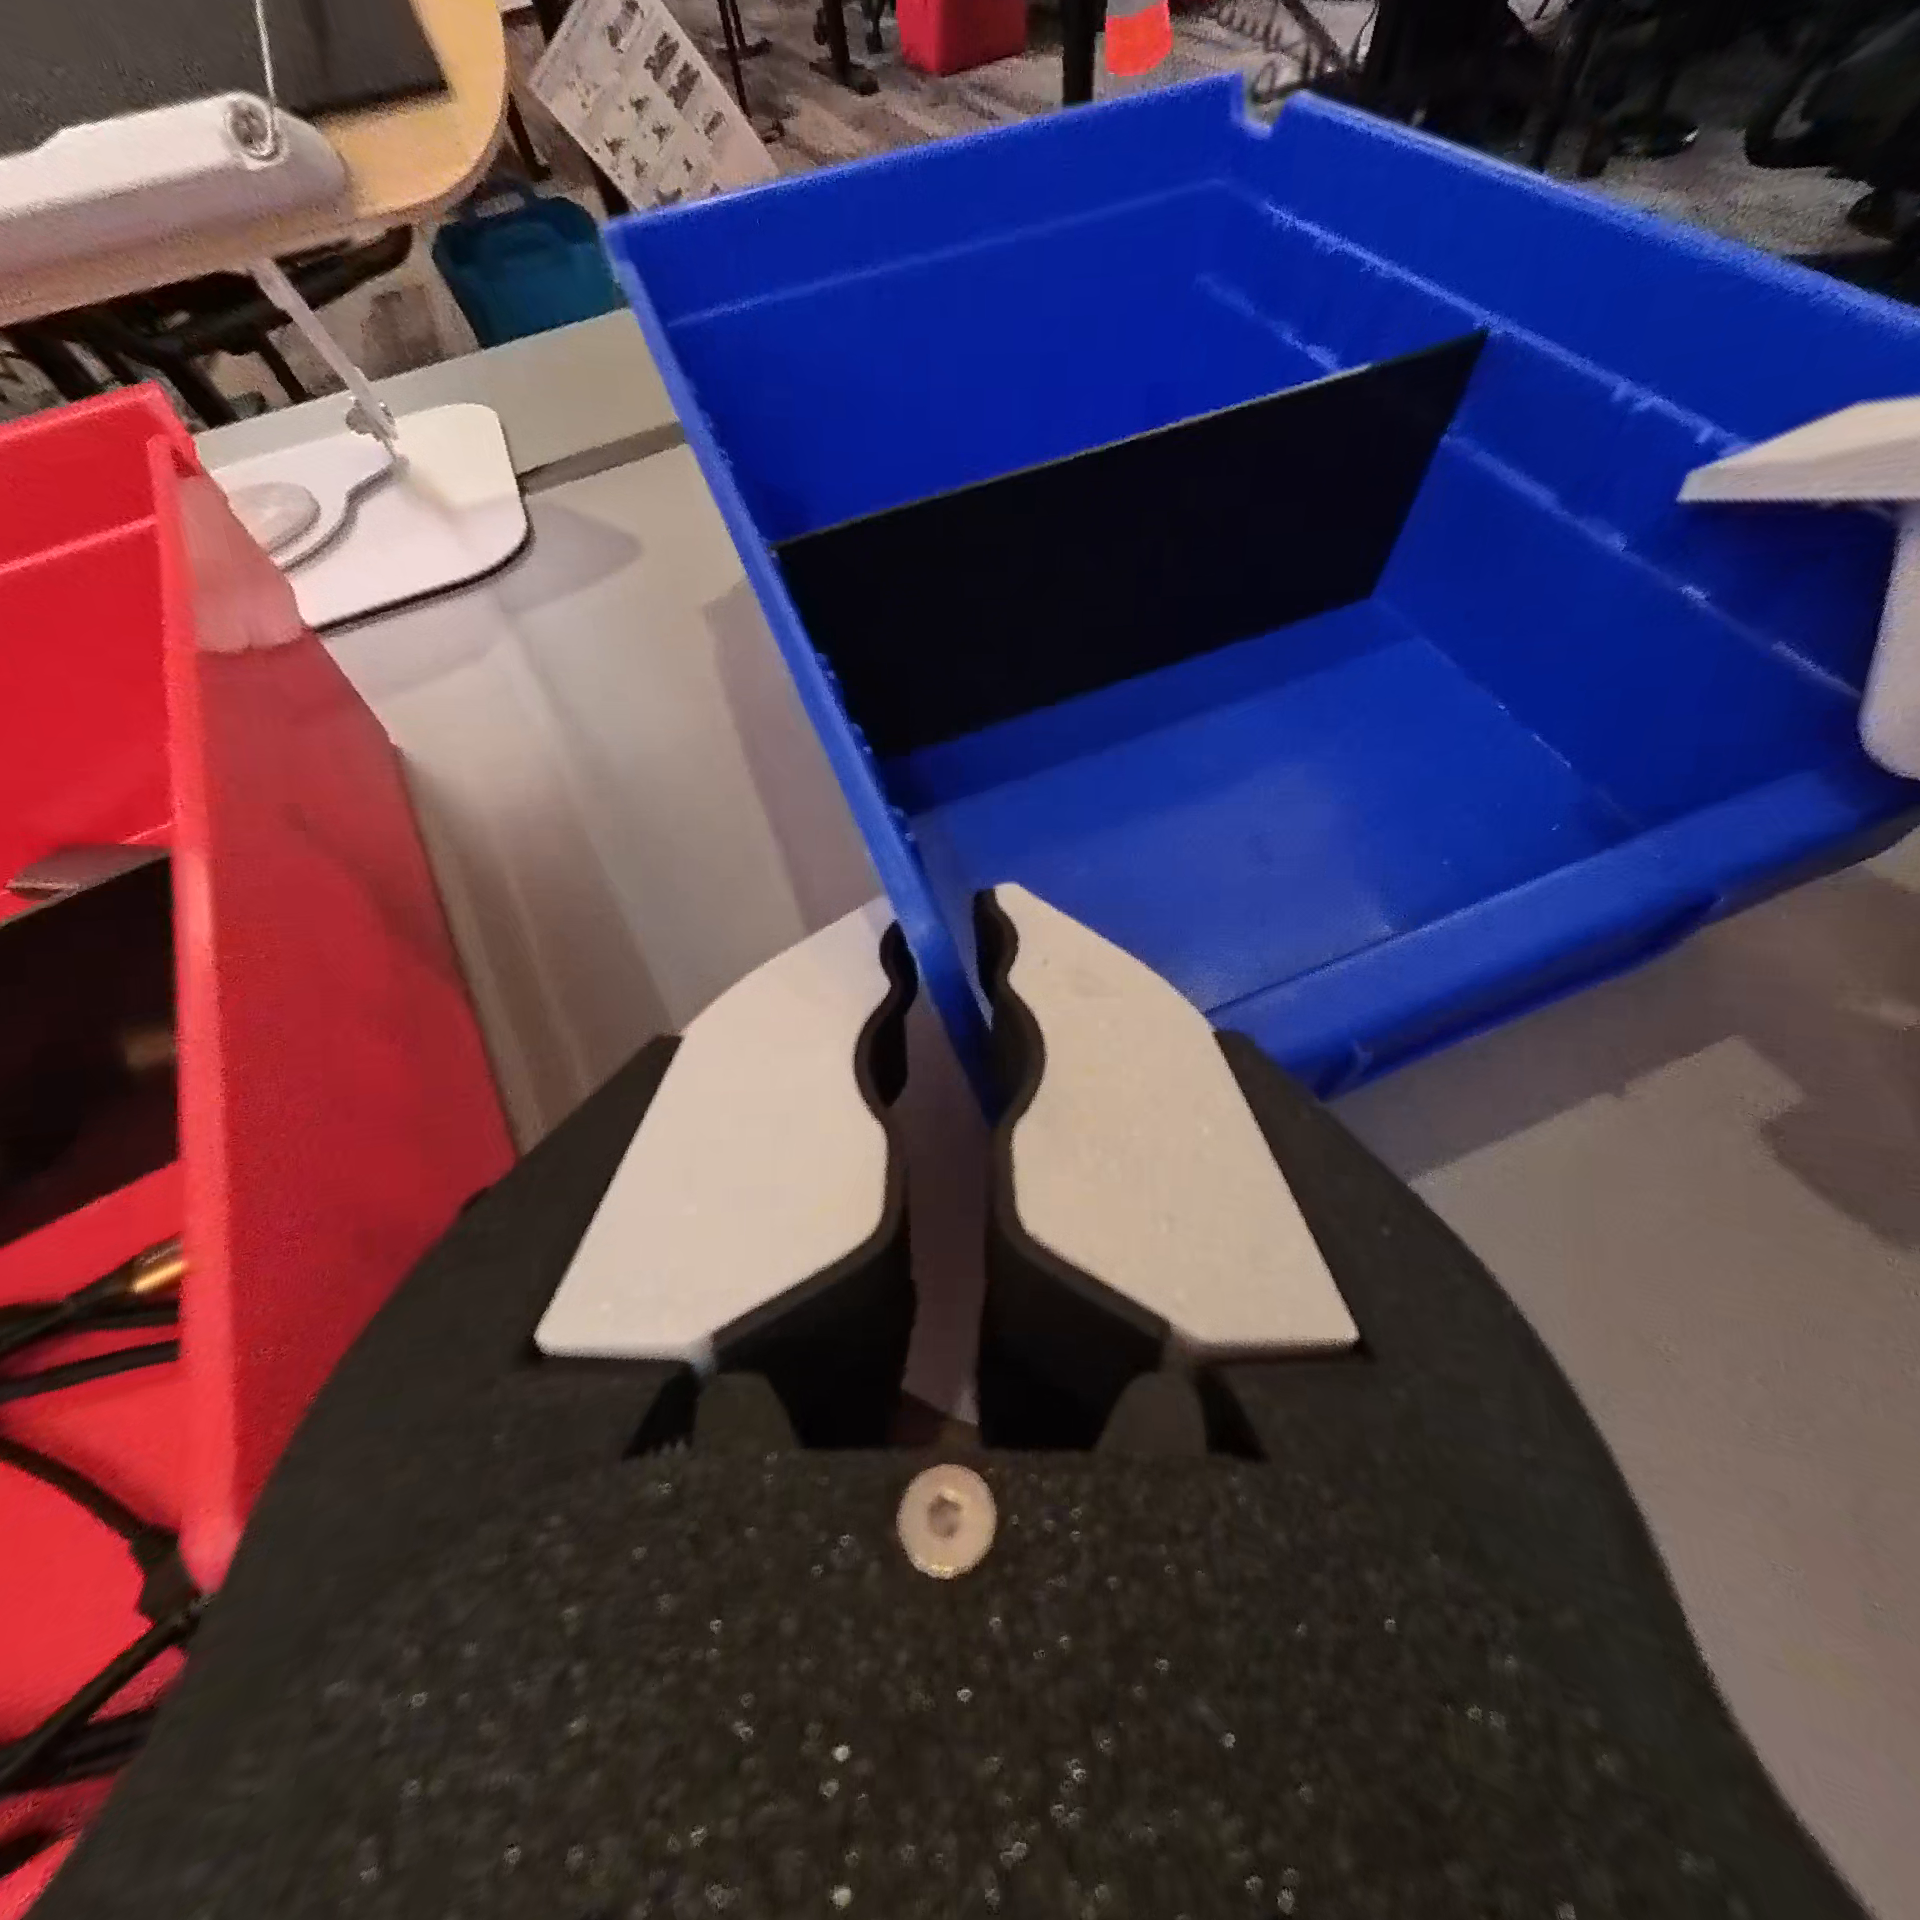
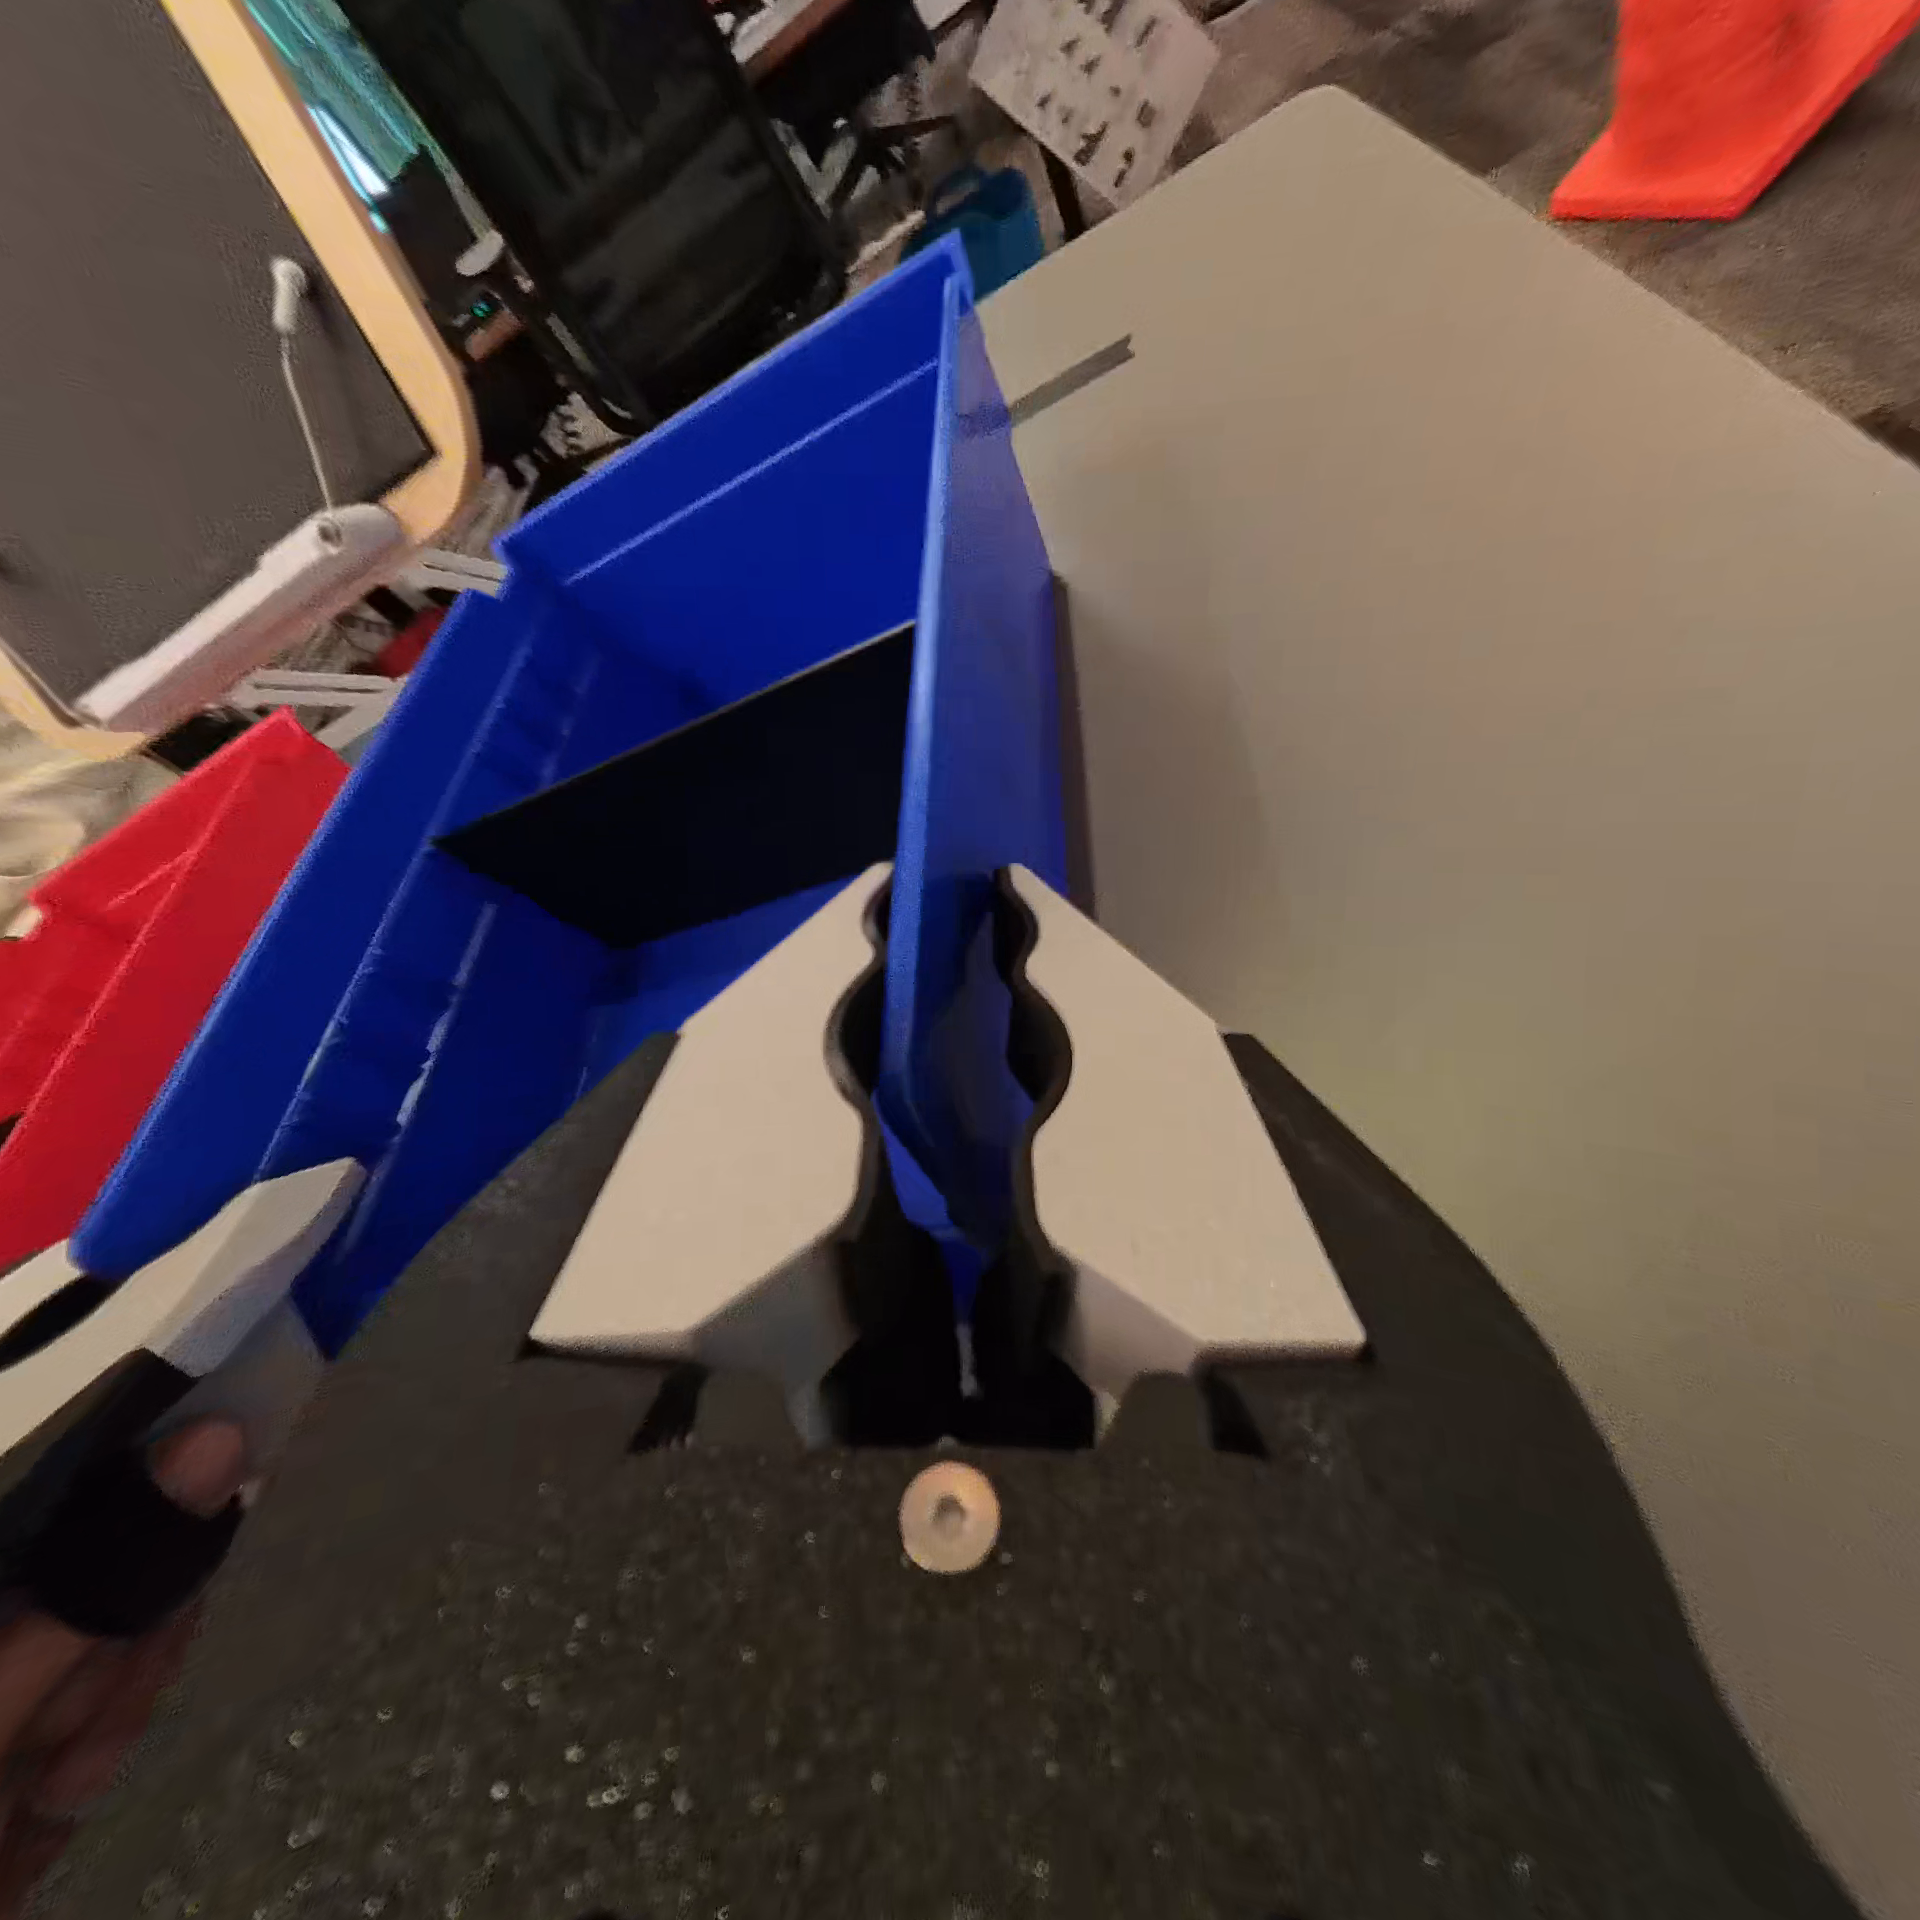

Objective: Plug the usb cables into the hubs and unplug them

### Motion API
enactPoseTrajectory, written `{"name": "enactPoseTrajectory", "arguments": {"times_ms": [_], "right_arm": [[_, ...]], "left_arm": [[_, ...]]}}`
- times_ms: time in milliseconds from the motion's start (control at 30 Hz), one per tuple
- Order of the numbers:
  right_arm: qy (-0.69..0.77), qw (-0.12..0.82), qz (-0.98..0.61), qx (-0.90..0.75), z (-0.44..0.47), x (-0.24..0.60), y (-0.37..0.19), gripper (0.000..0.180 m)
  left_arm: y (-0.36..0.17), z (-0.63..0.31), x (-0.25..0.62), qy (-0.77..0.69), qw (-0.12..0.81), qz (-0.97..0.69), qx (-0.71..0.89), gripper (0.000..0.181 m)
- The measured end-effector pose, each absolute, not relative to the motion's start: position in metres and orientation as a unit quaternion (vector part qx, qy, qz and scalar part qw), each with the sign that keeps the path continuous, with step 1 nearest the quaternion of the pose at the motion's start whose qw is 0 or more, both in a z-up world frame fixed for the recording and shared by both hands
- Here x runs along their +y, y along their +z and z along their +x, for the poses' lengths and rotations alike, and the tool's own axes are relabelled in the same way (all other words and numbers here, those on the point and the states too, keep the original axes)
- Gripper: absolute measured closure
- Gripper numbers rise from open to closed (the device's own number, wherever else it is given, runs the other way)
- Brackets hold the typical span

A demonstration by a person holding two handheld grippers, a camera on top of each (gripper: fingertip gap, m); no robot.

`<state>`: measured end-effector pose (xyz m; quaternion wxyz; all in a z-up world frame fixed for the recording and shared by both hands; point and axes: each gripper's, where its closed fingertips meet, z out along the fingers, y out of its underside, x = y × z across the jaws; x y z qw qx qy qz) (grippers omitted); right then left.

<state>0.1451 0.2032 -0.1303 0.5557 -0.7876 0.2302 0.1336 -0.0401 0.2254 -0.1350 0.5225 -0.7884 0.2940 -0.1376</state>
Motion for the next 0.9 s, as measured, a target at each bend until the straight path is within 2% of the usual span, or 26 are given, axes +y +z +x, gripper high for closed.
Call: {"name": "enactPoseTrajectory", "arguments": {"times_ms": [133, 300, 533, 567, 600, 667, 767, 833, 900], "right_arm": [[0.077, 0.557, -0.8, 0.209, 0.16, 0.213, -0.132, 0.171], [-0.005, 0.551, -0.819, 0.163, 0.169, 0.203, -0.125, 0.147], [-0.125, 0.58, -0.797, 0.11, 0.168, 0.143, -0.075, 0.145], [-0.123, 0.585, -0.796, 0.097, 0.157, 0.136, -0.071, 0.146], [-0.11, 0.59, -0.796, 0.08, 0.14, 0.132, -0.068, 0.146], [-0.065, 0.601, -0.795, 0.047, 0.096, 0.131, -0.066, 0.147], [0.026, 0.605, -0.796, -0.003, 0.008, 0.141, -0.07, 0.146], [0.079, 0.598, -0.796, -0.046, -0.056, 0.154, -0.078, 0.145], [0.107, 0.586, -0.799, -0.089, -0.109, 0.169, -0.093, 0.139]], "left_arm": [[-0.136, -0.027, 0.23, -0.177, 0.508, -0.793, 0.286, 0.166], [-0.134, -0.008, 0.223, -0.237, 0.478, -0.785, 0.315, 0.155], [-0.082, -0.065, 0.197, -0.286, 0.508, -0.744, 0.326, 0.146], [-0.075, -0.085, 0.195, -0.283, 0.515, -0.742, 0.323, 0.145], [-0.069, -0.108, 0.196, -0.274, 0.524, -0.741, 0.317, 0.153], [-0.055, -0.163, 0.201, -0.23, 0.559, -0.742, 0.29, 0.143], [-0.025, -0.228, 0.194, -0.173, 0.626, -0.709, 0.274, 0.144], [-0.034, -0.271, 0.203, -0.105, 0.618, -0.736, 0.256, 0.144], [-0.054, -0.307, 0.217, -0.084, 0.593, -0.771, 0.217, 0.136]]}}
